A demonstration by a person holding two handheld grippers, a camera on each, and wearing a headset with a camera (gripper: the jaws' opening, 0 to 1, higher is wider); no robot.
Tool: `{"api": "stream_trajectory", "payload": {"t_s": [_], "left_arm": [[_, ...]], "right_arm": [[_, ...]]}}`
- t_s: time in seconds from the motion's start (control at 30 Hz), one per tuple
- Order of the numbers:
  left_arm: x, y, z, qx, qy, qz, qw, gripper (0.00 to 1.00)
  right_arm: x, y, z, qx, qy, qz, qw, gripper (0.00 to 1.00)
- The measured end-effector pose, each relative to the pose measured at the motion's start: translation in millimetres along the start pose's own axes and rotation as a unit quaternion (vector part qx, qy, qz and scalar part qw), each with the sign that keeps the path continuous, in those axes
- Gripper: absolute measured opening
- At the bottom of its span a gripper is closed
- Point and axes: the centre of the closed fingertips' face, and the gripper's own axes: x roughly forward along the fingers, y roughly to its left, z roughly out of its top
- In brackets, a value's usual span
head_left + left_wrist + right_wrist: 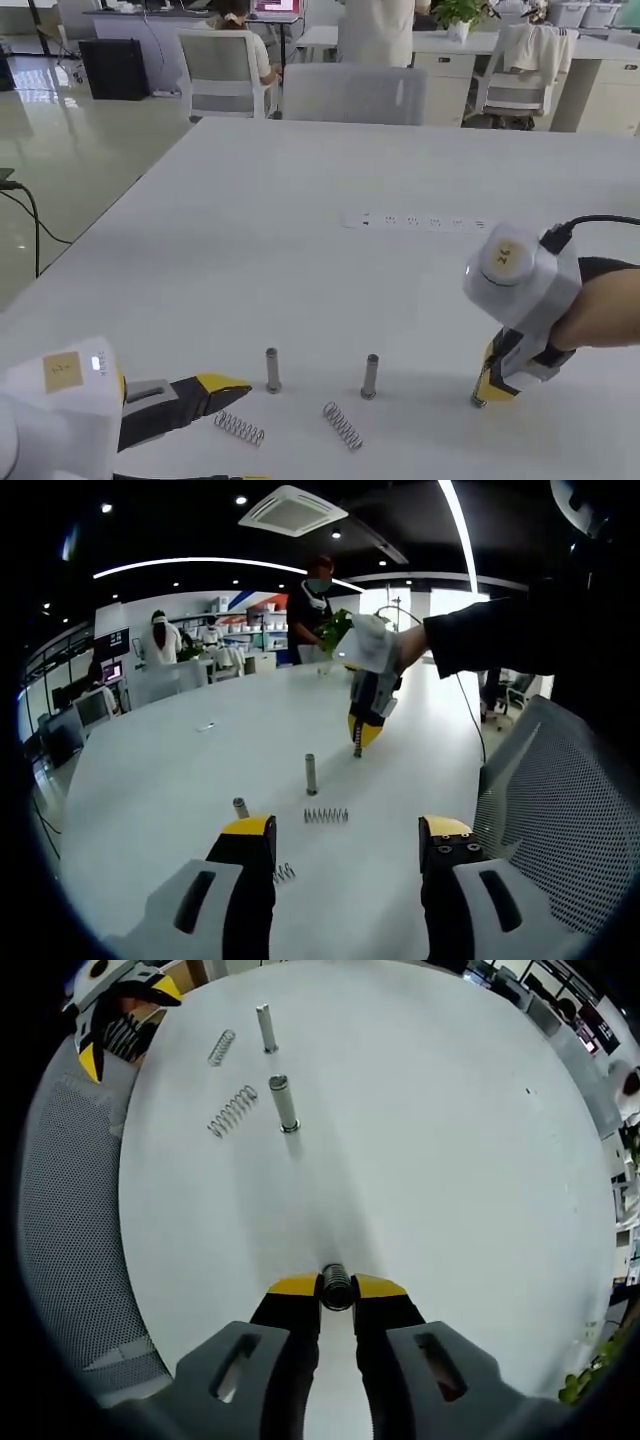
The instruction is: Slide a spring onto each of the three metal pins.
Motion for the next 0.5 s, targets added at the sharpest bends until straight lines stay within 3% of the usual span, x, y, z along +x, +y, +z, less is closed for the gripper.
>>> {"api": "stream_trajectory", "payload": {"t_s": [0.5], "left_arm": [[-0.8,0.4,-0.6,-0.002,0.0,0.002,1.0,0.55]], "right_arm": [[5.7,1.0,-2.8,-0.003,0.006,0.001,1.0,0.19]]}}
